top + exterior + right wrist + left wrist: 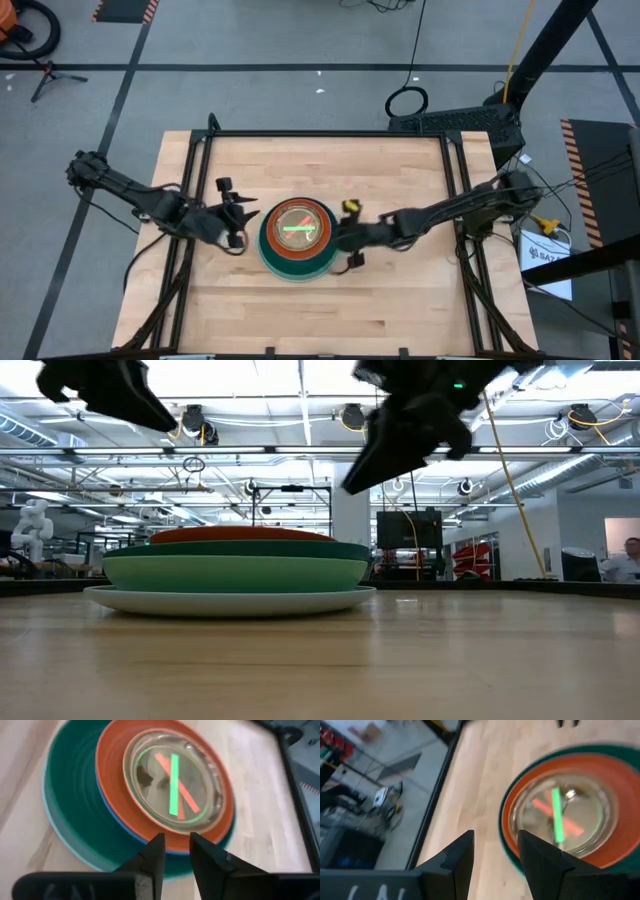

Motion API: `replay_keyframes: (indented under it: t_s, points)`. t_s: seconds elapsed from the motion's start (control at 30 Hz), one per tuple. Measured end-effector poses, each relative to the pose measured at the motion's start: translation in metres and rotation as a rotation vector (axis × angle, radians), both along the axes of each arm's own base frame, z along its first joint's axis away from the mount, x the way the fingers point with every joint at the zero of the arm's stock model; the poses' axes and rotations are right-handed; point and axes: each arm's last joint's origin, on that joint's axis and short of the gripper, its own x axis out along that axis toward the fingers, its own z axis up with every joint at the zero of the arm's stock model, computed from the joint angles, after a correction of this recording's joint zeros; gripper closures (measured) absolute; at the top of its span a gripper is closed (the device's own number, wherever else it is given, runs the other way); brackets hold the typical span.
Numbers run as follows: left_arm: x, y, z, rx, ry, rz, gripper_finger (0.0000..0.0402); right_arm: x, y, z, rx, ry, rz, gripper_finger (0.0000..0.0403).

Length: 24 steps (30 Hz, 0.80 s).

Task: Stack plastic plates
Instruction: Return to Home Position

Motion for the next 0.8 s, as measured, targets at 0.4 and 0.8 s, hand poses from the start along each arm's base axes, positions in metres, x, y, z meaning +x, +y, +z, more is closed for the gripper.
replay_keyframes:
  t_s: [0.4,0.8]
  points:
    - [-0.062,0.022,-0.015,-0.203,-0.433,-0.083,0.0243,-0.115,-0.042,-0.010,0.094,-0.348,0.006,0.0323]
    - [-0.090,0.038,-0.010,-0.269,-0.664,-0.020,0.0243,-0.197,-0.062,-0.041,0.093,-0.628,-0.018,0.0323]
